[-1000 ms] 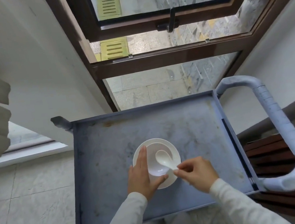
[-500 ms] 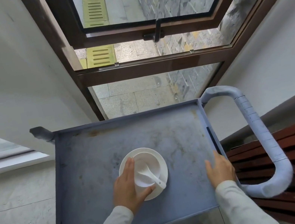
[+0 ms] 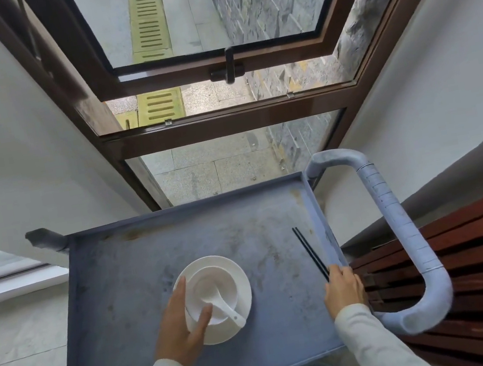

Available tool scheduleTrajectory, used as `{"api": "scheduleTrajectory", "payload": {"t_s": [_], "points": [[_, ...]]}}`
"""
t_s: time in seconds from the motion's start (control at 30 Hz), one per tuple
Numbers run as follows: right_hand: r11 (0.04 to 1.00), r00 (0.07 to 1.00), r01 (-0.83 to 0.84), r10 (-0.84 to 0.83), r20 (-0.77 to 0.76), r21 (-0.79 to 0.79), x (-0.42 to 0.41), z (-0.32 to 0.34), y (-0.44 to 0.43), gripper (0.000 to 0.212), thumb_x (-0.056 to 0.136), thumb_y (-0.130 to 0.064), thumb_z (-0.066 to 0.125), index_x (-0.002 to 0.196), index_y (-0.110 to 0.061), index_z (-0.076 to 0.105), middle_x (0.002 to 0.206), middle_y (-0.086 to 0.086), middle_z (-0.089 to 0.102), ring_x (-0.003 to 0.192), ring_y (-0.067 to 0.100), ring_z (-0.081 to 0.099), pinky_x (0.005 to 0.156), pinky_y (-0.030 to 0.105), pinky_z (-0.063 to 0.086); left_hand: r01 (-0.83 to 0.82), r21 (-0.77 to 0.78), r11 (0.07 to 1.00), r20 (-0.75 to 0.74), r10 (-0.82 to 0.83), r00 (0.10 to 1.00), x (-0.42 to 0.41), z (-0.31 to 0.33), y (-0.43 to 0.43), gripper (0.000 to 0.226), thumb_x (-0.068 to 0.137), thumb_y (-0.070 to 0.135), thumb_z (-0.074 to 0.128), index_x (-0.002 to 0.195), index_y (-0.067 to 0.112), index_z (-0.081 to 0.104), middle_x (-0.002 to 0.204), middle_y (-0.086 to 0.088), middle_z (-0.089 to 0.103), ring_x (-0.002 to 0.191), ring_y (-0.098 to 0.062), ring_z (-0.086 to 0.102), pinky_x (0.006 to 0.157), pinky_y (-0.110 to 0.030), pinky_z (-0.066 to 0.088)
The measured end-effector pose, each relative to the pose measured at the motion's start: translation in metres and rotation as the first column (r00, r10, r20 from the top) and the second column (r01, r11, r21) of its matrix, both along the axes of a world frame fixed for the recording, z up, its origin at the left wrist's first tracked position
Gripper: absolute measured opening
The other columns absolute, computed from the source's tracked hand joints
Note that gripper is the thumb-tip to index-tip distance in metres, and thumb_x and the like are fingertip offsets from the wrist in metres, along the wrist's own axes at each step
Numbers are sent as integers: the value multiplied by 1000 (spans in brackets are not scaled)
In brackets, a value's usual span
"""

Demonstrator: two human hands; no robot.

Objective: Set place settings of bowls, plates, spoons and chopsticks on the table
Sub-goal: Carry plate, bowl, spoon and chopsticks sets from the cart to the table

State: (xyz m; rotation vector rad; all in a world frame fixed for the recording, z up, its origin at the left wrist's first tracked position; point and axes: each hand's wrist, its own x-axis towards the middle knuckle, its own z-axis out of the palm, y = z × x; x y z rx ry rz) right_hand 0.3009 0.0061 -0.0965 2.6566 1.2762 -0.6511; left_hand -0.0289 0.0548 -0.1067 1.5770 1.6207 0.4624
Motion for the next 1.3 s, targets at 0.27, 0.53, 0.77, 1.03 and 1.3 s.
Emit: {"api": "scheduleTrajectory", "payload": {"t_s": [0.27,0.53,0.77,1.03,1.3], "points": [[997,980,-40,26,-198,-69,-13,1,17,22,102,-24,57,114,-9,67,125,12,67,117,31,64,94,32,50,-388,-69,919,112,394,912,-13,-11,-3,68,98,24,67,158,17,34,156,-11,46,140,-32,47,115,-51,40],[999,864,-39,38,-503,8,-103,3,50,19,91,-24,69,85,-7,72,89,10,76,99,31,71,82,27,52,-475,-355,805,156,552,819,-26,-23,-7,68,96,23,69,155,15,37,126,-12,65,114,-30,62,103,-52,51],[994,840,80,-24,-542,80,-115,2,59,16,77,-33,84,83,-27,71,72,-14,67,85,15,68,80,21,48,-491,-474,731,229,641,732,-26,-33,-1,62,94,5,69,151,11,43,131,-15,59,114,-43,63,89,-59,59],[972,748,216,-107,-655,89,-110,-11,63,28,83,-26,84,109,-16,78,101,6,79,101,23,74,97,41,59,-426,-580,694,301,668,680,-32,-24,6,38,97,12,67,134,11,56,131,-16,57,94,-35,65,71,-45,62],[918,605,391,-205,-769,63,-113,-11,45,20,82,-10,85,101,-9,78,106,20,77,92,27,73,77,38,64,-271,-570,776,394,547,738,-40,9,9,24,87,16,80,108,18,67,121,-13,65,101,-31,69,71,-44,65]]}}
